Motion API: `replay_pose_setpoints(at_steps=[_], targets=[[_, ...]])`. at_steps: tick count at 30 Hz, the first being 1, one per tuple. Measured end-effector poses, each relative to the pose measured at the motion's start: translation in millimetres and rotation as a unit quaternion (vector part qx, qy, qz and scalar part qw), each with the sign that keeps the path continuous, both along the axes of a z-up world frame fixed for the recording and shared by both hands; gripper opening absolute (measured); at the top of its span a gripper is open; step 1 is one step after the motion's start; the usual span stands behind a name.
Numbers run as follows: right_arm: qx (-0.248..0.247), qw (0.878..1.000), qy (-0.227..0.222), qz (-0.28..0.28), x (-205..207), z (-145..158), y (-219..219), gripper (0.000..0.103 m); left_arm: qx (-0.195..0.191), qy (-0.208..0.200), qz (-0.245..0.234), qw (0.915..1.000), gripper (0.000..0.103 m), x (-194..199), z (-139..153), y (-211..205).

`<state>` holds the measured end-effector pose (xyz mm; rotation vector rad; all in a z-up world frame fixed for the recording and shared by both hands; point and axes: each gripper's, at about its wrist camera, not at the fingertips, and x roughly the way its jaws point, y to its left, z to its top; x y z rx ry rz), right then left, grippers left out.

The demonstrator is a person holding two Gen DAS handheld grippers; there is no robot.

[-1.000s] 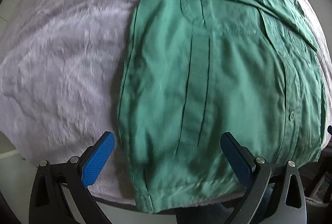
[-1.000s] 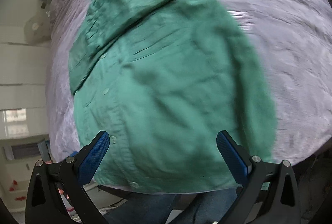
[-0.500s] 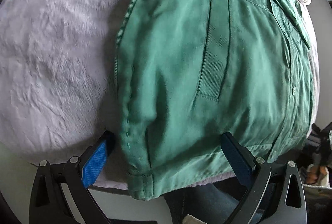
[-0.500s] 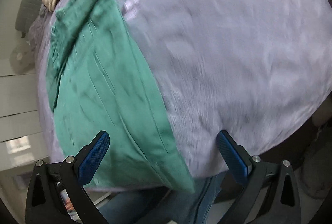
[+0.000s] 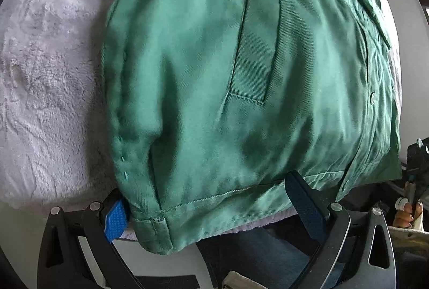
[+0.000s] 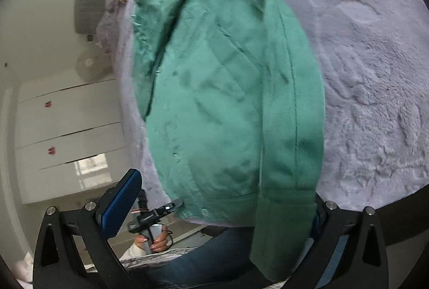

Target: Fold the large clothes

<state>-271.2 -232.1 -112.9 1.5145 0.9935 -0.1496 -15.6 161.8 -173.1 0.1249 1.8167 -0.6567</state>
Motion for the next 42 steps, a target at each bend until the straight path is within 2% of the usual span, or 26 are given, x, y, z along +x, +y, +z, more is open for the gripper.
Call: replay_pose_setpoints(at_steps=[1,3,4,5,6,7,8,10,13,17,22,26,30,35,39,42], targets=[[0.004,1.000,0.011,-0.005,-2.7,-4.4,-0.4,0.103,0.003,-0.003,-0.002,1.0000,0.101,-2.0,-0.1,-1.6],[0.012,1.000,0.024,-0.016,-6.9,-9.6,0.8,0.103,0.013,-0.017,-0.001,0.9998,0.074,-8.0,2.7,-5.4],[0.014,0.999,0.031,-0.020,-11.9,-10.9,0.1,0.102,0.009,-0.015,0.000,0.9998,0.066,-5.2,4.1,-7.6],[0.010,0.999,0.041,-0.022,-12.3,-10.8,0.8,0.093,-0.008,-0.006,0.009,0.9999,0.039,-3.8,7.2,-4.6],[0.002,0.998,0.059,-0.018,-9.3,-10.5,1.6,0.081,-0.023,0.007,0.018,0.9996,0.020,-1.7,9.3,-2.9],[-0.009,0.997,0.079,-0.010,-7.5,-10.0,2.5,0.038,-0.042,0.028,0.030,0.9983,0.020,-0.5,11.2,-1.5],[-0.016,0.996,0.091,-0.004,-8.5,-9.5,2.0,0.013,-0.053,0.031,0.033,0.9976,0.020,1.8,15.8,-0.7],[-0.021,0.997,0.073,-0.015,-8.6,-1.6,0.8,0.012,-0.083,0.037,0.025,0.9956,0.019,7.1,30.0,-1.7],[-0.010,0.999,0.004,-0.045,-3.1,19.6,-1.8,0.010,-0.135,0.042,0.023,0.9897,0.019,27.5,51.1,-2.4],[-0.012,0.996,-0.055,-0.072,19.7,49.2,-7.8,0.010,-0.209,0.034,0.034,0.9768,0.019,72.4,87.3,-12.8],[-0.027,0.986,-0.107,-0.126,51.7,81.4,-24.6,0.010,-0.243,0.008,0.032,0.9696,0.019,130.6,122.3,-20.3],[-0.048,0.981,-0.133,-0.134,81.2,102.3,-42.8,0.010,-0.264,-0.016,0.050,0.9630,0.019,178.4,146.5,-35.0],[-0.064,0.979,-0.146,-0.129,118.6,113.7,-71.3,0.010,-0.260,-0.061,0.066,0.9614,0.019,215.7,150.6,-71.5],[-0.058,0.980,-0.140,-0.126,173.1,103.5,-128.6,0.010,-0.232,-0.104,0.123,0.9593,0.019,260.7,142.5,-103.4],[-0.043,0.986,-0.114,-0.115,222.3,76.7,-171.3,0.010,-0.210,-0.120,0.163,0.9567,0.019,296.7,121.1,-124.8],[-0.036,0.991,-0.086,-0.099,258.3,46.4,-196.7,0.010,-0.168,-0.133,0.166,0.9626,0.019,316.0,94.9,-148.4]])
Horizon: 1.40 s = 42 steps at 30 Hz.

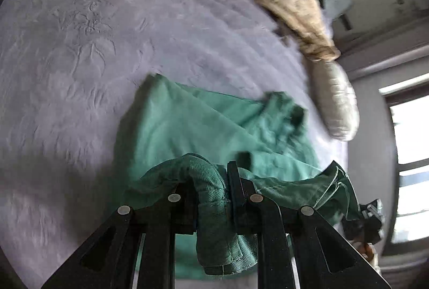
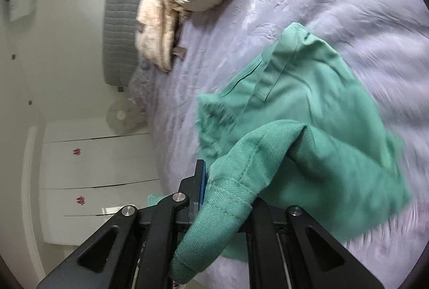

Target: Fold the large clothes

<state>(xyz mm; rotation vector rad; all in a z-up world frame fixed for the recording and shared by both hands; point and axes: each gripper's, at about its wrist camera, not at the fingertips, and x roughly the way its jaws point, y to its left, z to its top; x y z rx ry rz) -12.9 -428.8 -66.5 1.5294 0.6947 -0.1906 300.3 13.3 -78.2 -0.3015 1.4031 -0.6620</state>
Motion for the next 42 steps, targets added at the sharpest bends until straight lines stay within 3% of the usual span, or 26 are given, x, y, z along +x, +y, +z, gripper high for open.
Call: replay_pose_setpoints(at_steps=[4,7,8,10,11,12,13,14,16,19,25,27,28,29,32,34,38,40,42], targets=[[0.009,0.999,0.042,0.008,30.8,-40.2,-17.3,0.010,0.072,-0.018,-0.013,0.9972,0.019,10.4,-28.0,-27.9],[0.038,0.998,0.047,-0.013,35.4,-62.1,-24.4,0.010,0.092,-0.014,-0.011,0.9956,0.024,14.1,-33.8,-33.7],[0.047,0.998,0.048,-0.017,35.7,-66.7,-25.8,0.014,0.100,-0.018,-0.011,0.9948,0.032,15.4,-32.1,-33.6],[0.059,0.997,0.051,-0.019,33.7,-70.0,-29.1,0.014,0.110,-0.053,-0.004,0.9925,0.066,13.5,-18.2,-29.0],[0.060,0.997,0.049,-0.016,33.2,-68.9,-30.1,0.017,0.124,-0.079,0.004,0.9891,0.095,11.7,-7.6,-25.1],[0.058,0.997,0.046,-0.013,31.8,-66.0,-31.2,0.020,0.132,-0.099,0.012,0.9861,0.101,9.9,1.9,-21.5],[0.053,0.998,0.043,-0.012,30.9,-62.7,-32.2,0.030,0.135,-0.125,0.016,0.9827,0.101,9.0,13.3,-17.1],[0.043,0.998,0.037,-0.015,28.9,-56.8,-34.7,0.060,0.135,-0.132,0.014,0.9818,0.101,10.7,19.3,-14.0],[0.014,0.999,0.024,-0.027,24.5,-42.6,-42.0,0.087,0.144,-0.135,0.018,0.9802,0.101,13.8,24.0,-9.2],[-0.045,0.998,0.033,-0.019,18.8,-20.0,-52.0,0.087,0.163,-0.131,0.017,0.9778,0.101,17.4,16.8,-7.2],[-0.156,0.974,0.153,0.066,27.6,-18.2,-44.3,0.083,0.182,-0.098,0.001,0.9784,0.101,-0.3,-18.9,-17.4],[-0.178,0.961,0.188,0.099,31.7,-30.7,-37.1,0.051,0.200,-0.098,-0.013,0.9748,0.101,-10.7,-30.5,-24.9],[-0.189,0.951,0.215,0.118,34.4,-40.6,-32.2,0.008,0.213,-0.101,-0.019,0.9716,0.101,-15.2,-37.2,-27.9],[-0.194,0.945,0.233,0.126,35.2,-47.8,-29.5,0.005,0.226,-0.103,-0.025,0.9683,0.101,-19.1,-43.2,-29.8],[-0.199,0.942,0.252,0.097,25.4,-58.0,-34.1,0.005,0.245,-0.099,-0.026,0.9641,0.101,-25.4,-50.6,-24.9],[-0.196,0.943,0.258,0.078,16.0,-56.8,-39.3,0.010,0.244,-0.098,-0.019,0.9647,0.101,-27.4,-48.0,-14.7],[-0.218,0.939,0.260,0.064,-7.6,-31.0,-42.1,0.021,0.237,-0.100,-0.008,0.9663,0.101,-33.8,-35.8,12.9],[-0.220,0.945,0.235,0.058,-17.5,-10.2,-31.5,0.021,0.220,-0.092,-0.011,0.9712,0.090,-40.4,-31.4,26.2],[-0.212,0.954,0.205,0.064,-29.1,2.6,-15.9,0.021,0.213,-0.083,-0.021,0.9734,0.063,-47.3,-32.2,31.8]])
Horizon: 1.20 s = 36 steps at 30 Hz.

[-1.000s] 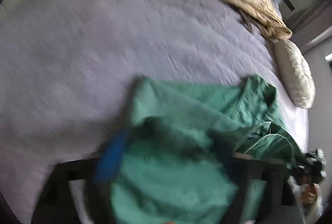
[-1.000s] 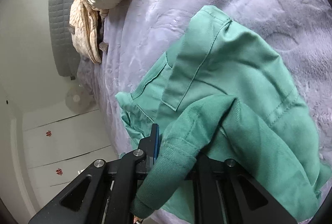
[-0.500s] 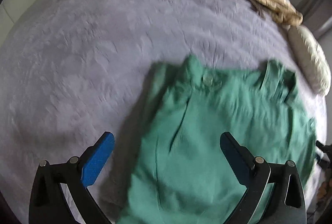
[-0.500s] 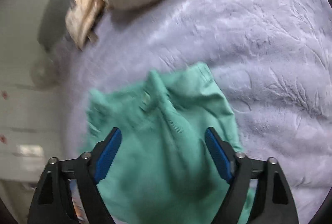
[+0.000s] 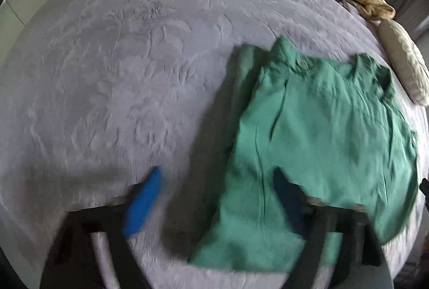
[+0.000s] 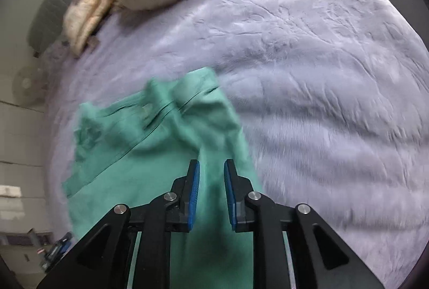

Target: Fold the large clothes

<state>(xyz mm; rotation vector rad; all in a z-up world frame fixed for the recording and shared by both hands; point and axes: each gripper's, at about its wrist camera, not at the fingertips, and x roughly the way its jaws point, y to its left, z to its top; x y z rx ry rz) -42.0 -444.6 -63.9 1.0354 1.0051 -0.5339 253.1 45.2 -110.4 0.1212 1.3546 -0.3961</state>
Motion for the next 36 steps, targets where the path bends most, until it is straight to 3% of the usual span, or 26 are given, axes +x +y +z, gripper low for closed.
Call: replay_pose_setpoints(at_steps=[3,6,8,10,12,13,15,25,31,36], targets=[[0.020,0.999,-0.022,0.041,-11.7,8.8,34.1,0.021,-0.013,0.016,-0.029,0.9994,0.047,-23.6,-2.9,-3.6],[0.031,0.996,-0.013,0.080,-14.0,2.7,63.5,0.021,0.009,0.010,-0.055,0.9984,0.047,-46.7,-14.4,-15.8],[0.014,0.995,0.027,0.098,-19.5,-10.0,79.5,0.021,0.039,0.000,-0.067,0.9970,0.047,-54.9,-26.8,-20.7],[-0.011,0.992,0.075,0.097,-28.9,-25.5,86.0,0.021,0.042,0.013,-0.062,0.9971,0.048,-57.2,-40.8,-16.8],[-0.017,0.991,0.113,0.072,-51.1,-46.9,76.7,0.011,0.030,0.021,-0.053,0.9979,0.052,-57.9,-48.3,-7.2],[-0.011,0.992,0.114,0.061,-60.1,-53.0,72.1,0.000,0.021,0.028,-0.049,0.9982,0.052,-58.1,-49.8,-1.5],[0.017,0.995,0.096,0.032,-80.7,-61.4,60.7,0.000,0.022,0.031,-0.048,0.9982,0.052,-61.1,-49.0,4.8],[0.015,0.991,0.131,0.009,-105.7,-41.5,71.4,0.001,0.057,0.029,-0.012,0.9979,0.052,-85.5,-31.8,33.0],[0.022,0.993,0.108,0.052,-93.4,-14.6,122.1,0.003,0.062,0.038,-0.025,0.9971,0.052,-107.4,-19.3,38.7],[0.052,0.991,0.096,0.071,-72.8,-14.4,153.7,0.003,0.069,0.037,-0.046,0.9959,0.052,-138.4,-9.3,36.7]])
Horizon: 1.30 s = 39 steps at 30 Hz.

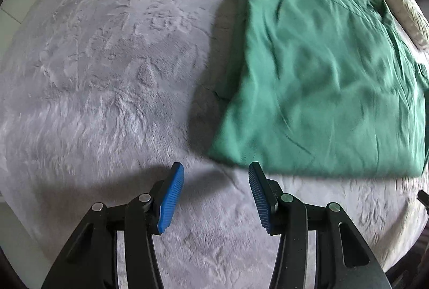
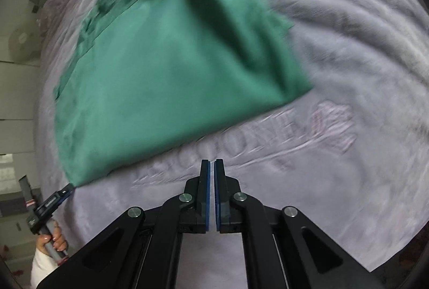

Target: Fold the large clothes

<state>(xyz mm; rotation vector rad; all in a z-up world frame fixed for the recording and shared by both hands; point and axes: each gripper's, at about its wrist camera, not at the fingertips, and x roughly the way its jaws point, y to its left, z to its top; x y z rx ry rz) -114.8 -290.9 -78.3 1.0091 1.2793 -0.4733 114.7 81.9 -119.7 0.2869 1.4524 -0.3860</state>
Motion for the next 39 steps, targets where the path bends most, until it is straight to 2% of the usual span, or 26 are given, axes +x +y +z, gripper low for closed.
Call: replay_pose_setpoints(at_steps=[5,7,8,9,10,12,14,15,18,22,25,28,31,36,39], targets=[[0.017,1.000,-0.002,0.025,26.9,-1.4,36.2,0.003,0.016,-0.014,-0.025,0.9995,0.052,-39.8,7.3,-5.3],[0.020,0.999,-0.001,0.034,30.5,1.7,48.2,0.003,0.015,-0.007,-0.024,0.9996,0.080,-51.7,7.5,-3.3],[0.021,0.999,-0.002,0.038,33.8,2.3,53.5,0.003,0.015,-0.013,-0.021,0.9996,0.098,-57.3,9.7,-1.7],[0.023,0.999,-0.003,0.042,34.2,3.6,57.3,0.004,0.017,-0.031,-0.019,0.9992,0.100,-63.5,14.4,0.4],[0.025,0.999,-0.003,0.046,36.6,4.2,61.4,0.006,0.020,-0.041,-0.021,0.9987,0.100,-72.5,19.4,10.1],[0.026,0.998,-0.001,0.056,38.5,6.2,70.2,0.020,0.023,-0.041,-0.030,0.9985,0.100,-85.6,23.6,11.3],[0.021,0.998,0.000,0.059,42.0,7.8,77.3,0.065,0.020,-0.035,-0.031,0.9987,0.100,-92.0,24.7,14.9],[0.017,0.998,-0.002,0.061,43.2,10.0,81.8,0.069,0.020,-0.034,-0.033,0.9987,0.100,-95.3,25.2,16.4],[0.017,0.998,-0.004,0.067,45.4,11.7,88.5,0.069,0.022,-0.035,-0.037,0.9985,0.100,-106.3,26.0,18.5],[0.020,0.997,-0.004,0.072,49.1,11.4,98.6,0.071,0.017,-0.028,-0.040,0.9987,0.100,-98.1,23.9,12.5],[0.016,0.997,-0.010,0.071,52.2,12.6,107.6,0.081,0.016,-0.029,-0.046,0.9984,0.100,-91.4,18.8,5.2],[0.005,0.997,-0.024,0.078,58.3,16.0,117.7,0.084,0.014,-0.028,-0.049,0.9983,0.100,-84.0,15.5,13.7],[0.001,0.995,-0.042,0.085,66.1,18.3,130.1,0.102,0.016,-0.031,-0.047,0.9983,0.100,-77.0,14.7,18.6],[0.015,0.993,-0.056,0.106,81.3,16.1,151.5,0.103,0.012,-0.017,-0.050,0.9985,0.100,-67.5,5.6,35.7],[0.044,0.991,-0.062,0.105,89.1,8.2,160.8,0.103,-0.004,-0.003,-0.051,0.9987,0.100,-63.0,2.3,44.1]])
